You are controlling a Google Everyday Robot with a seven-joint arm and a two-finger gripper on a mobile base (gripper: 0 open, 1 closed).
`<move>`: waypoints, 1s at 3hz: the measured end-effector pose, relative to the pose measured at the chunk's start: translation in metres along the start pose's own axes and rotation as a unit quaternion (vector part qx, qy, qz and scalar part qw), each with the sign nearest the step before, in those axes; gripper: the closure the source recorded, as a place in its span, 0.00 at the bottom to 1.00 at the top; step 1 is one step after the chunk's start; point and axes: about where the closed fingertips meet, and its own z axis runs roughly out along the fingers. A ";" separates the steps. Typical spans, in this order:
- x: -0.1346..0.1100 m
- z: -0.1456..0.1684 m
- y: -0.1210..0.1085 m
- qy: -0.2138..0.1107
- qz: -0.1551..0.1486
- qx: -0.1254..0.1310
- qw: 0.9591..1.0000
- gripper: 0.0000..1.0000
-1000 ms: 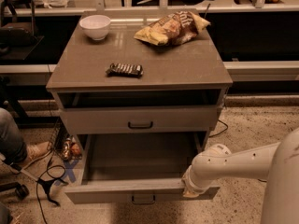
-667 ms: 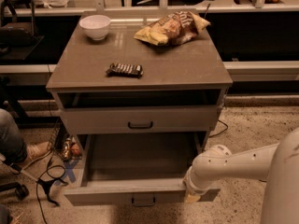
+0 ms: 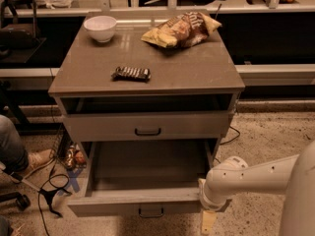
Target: Open middle drawer
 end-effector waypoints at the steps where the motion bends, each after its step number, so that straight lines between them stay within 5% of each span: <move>1: 0.008 0.000 0.008 0.003 0.009 -0.003 1.000 0.25; 3: 0.013 -0.006 0.012 0.004 0.015 0.001 1.000 0.80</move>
Offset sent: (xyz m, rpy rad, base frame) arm -0.0146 -0.0145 0.0031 -0.0145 0.0059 -0.0375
